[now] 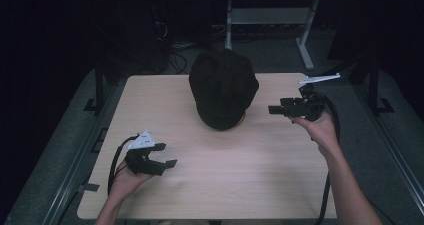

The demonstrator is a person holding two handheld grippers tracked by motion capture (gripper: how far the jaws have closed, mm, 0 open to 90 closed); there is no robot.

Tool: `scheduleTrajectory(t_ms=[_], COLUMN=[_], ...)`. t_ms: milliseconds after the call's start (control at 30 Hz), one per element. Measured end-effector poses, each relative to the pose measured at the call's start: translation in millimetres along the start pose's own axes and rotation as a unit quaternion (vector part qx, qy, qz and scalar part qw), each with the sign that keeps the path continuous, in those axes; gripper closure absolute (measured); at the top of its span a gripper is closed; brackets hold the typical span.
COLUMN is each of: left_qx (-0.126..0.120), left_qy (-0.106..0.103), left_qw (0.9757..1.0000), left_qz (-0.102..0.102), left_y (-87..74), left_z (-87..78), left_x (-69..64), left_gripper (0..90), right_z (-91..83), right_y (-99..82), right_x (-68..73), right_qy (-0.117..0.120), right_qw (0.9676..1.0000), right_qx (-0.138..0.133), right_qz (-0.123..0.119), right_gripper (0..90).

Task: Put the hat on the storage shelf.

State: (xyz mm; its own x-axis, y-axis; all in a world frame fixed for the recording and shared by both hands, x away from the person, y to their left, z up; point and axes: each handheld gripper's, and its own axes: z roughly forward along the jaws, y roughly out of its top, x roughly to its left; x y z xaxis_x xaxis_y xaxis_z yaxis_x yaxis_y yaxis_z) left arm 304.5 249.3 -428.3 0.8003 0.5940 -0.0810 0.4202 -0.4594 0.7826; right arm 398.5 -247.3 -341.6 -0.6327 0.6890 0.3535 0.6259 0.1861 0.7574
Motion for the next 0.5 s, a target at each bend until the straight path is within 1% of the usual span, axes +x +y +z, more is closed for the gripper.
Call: scheduleTrajectory(t_ms=[100,367,500], left_qx=[0.0,0.002,0.002], left_qy=[-0.001,-0.001,-0.002], left_qw=[1.0,1.0,1.0], left_qz=[-0.002,-0.001,-0.002], left_y=[-0.2,-1.1,-1.3], left_z=[0.2,0.2,0.9], left_x=[-0.2,0.2,0.2], left_gripper=[22.0,22.0,22.0], right_z=[0.7,1.7,2.8], right_y=[-5.8,-19.2,-29.4], right_x=[-2.2,-5.0,-6.1], right_qy=[0.003,0.008,0.01], right_qw=[1.0,0.9999,0.9998], right_qx=[-0.001,0.001,0.009], right_qz=[0.006,0.01,0.015], right_gripper=[21.8,21.6,21.4])
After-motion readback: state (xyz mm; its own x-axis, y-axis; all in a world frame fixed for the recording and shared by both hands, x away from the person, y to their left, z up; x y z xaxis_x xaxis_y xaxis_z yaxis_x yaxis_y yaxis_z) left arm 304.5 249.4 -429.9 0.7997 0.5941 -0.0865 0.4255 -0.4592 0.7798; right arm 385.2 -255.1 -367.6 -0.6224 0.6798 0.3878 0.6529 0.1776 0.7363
